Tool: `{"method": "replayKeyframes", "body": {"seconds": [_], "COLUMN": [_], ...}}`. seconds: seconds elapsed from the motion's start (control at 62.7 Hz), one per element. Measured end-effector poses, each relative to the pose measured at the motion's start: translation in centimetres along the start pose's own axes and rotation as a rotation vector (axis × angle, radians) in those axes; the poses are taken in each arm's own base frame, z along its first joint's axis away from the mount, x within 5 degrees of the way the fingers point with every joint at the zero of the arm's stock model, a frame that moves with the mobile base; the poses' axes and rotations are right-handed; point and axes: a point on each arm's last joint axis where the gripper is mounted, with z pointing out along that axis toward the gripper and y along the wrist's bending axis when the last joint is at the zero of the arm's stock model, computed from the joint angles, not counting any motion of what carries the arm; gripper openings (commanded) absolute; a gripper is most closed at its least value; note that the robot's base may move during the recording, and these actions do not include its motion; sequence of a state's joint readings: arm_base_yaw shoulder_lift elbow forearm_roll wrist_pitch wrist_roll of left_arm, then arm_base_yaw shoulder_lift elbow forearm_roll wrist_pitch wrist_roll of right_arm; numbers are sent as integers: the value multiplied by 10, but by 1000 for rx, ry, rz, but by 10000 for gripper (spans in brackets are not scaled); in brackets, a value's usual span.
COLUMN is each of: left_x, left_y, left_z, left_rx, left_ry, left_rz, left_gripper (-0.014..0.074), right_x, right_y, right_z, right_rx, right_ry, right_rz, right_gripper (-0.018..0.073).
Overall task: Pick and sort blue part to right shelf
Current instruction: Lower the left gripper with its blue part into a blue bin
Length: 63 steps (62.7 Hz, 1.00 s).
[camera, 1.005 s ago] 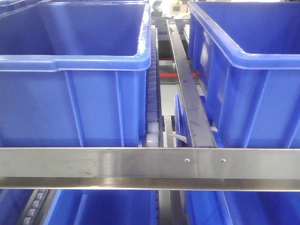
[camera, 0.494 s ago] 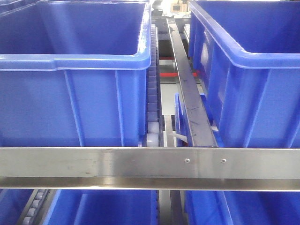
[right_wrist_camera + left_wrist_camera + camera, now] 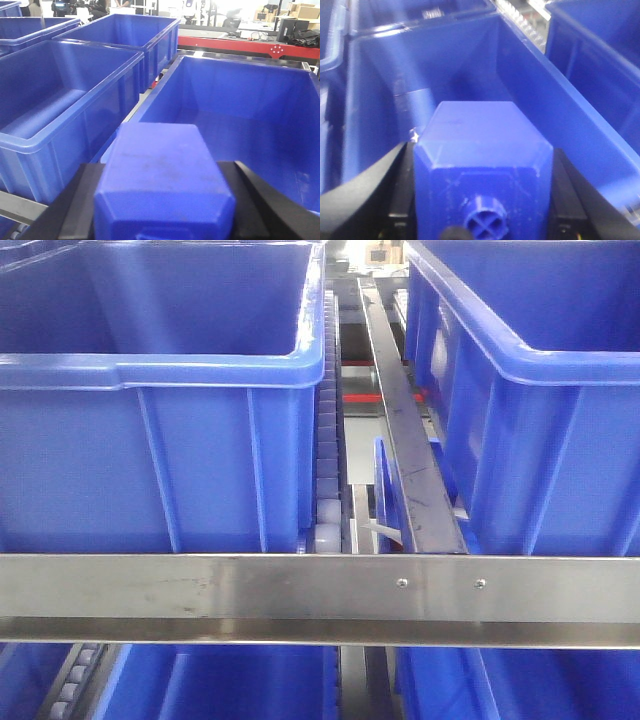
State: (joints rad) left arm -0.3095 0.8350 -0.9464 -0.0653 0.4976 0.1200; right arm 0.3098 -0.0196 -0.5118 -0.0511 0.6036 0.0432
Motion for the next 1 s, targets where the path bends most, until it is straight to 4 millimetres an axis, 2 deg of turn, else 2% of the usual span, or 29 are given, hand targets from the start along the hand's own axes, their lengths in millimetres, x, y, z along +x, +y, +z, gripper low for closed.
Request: {"method": "replayKeyframes", "body": {"seconds": [0.144, 0.255, 0.319, 0.399, 0.542, 0.67, 0.749, 1.005], "left_x": [-22, -21, -18, -3, 22, 40, 50, 67], "left_y": [2, 3, 3, 2, 1, 1, 1, 1], "left_z": [73, 135, 166, 208, 263, 294, 307, 318], "left_rx": [22, 38, 43, 55, 71, 78, 79, 77], "left_ry": [104, 197, 245, 344, 480, 548, 573, 634], "left_rz": [-37, -69, -77, -91, -103, -105, -106, -97], "left_gripper": [283, 283, 283, 283, 283, 283, 283, 286], "right_x": [0, 0, 0, 0, 0, 0, 0, 0], "right_y": [0, 0, 0, 0, 0, 0, 0, 0], "right_z": [0, 0, 0, 0, 0, 0, 0, 0], "right_rx": [0, 0, 0, 0, 0, 0, 0, 0], "right_ry": [0, 0, 0, 0, 0, 0, 0, 0], "right_rz": [0, 0, 0, 0, 0, 0, 0, 0], "right_gripper": [260, 260, 260, 260, 260, 260, 260, 260]}}
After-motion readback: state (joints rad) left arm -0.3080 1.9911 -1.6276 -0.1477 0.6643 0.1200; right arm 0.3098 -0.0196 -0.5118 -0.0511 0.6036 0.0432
